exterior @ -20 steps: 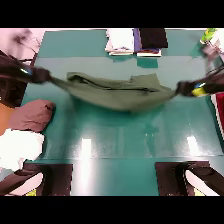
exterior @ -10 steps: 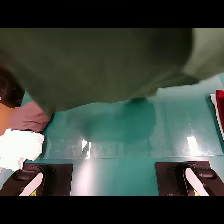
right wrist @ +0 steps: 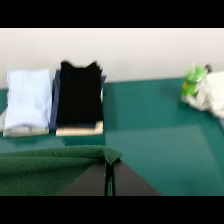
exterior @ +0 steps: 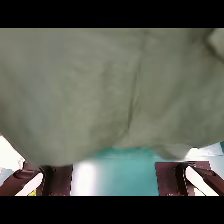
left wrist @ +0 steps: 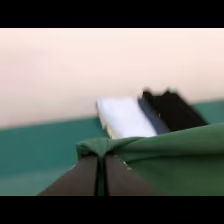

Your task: Fold the shirts.

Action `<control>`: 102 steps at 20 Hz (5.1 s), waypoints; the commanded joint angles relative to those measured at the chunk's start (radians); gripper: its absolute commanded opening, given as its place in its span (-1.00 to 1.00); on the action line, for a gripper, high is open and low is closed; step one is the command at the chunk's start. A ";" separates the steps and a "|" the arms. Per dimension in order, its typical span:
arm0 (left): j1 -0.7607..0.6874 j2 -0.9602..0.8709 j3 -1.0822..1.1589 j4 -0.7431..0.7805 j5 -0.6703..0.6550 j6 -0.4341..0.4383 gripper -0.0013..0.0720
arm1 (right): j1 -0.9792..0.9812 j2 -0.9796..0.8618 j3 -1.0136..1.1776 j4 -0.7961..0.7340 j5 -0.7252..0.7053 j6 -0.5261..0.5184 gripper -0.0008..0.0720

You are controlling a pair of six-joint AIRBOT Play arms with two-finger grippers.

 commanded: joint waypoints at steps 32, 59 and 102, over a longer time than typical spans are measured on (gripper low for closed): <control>0.004 -0.778 -0.493 -0.075 -0.190 0.044 -0.88 | 0.159 -0.368 -0.986 -0.046 -0.266 -0.036 -0.92; -0.215 -0.071 -1.429 -0.016 0.017 -0.256 0.31 | 0.157 -0.018 -1.115 0.014 -0.159 -0.013 0.06; -0.253 -0.013 -1.345 -0.014 -0.007 -0.187 -0.88 | 0.309 0.036 -1.654 0.055 -0.109 0.133 -0.92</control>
